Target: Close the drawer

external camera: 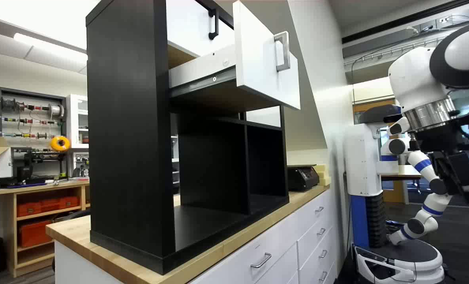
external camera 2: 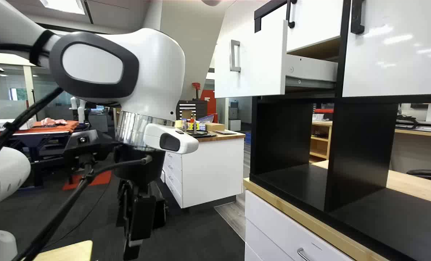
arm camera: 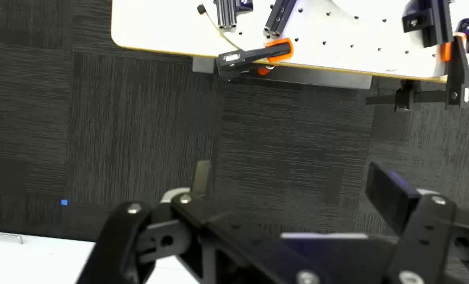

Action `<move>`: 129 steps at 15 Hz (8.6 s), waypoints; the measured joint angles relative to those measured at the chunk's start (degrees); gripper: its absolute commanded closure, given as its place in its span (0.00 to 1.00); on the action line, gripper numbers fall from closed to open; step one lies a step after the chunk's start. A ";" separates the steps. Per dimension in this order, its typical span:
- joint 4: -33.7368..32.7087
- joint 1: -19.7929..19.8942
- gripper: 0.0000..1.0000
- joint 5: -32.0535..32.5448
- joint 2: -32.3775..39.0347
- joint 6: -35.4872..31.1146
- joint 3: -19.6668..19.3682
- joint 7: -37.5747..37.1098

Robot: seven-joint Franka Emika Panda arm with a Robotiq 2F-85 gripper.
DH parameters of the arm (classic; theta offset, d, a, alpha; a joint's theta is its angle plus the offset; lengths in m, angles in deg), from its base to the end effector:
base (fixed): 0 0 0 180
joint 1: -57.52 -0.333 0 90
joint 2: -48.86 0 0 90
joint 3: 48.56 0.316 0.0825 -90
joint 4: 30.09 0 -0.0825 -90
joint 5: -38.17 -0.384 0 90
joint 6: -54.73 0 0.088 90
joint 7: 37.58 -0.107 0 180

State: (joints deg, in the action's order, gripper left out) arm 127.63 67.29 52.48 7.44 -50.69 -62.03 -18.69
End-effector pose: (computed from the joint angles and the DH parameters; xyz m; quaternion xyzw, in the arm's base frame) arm 0.2734 -0.1317 0.4008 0.9935 0.0436 -0.1047 0.0049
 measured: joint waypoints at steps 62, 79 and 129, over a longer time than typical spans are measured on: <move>-28.00 -8.79 0.00 -10.95 6.74 -24.97 18.06 -19.05; -28.09 -8.80 0.00 -9.27 7.59 -29.06 18.10 -19.05; -44.13 -7.18 0.96 -8.03 22.88 -51.59 18.14 -20.40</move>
State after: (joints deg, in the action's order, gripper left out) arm 83.49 60.11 44.44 30.32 -102.28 -43.89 -39.09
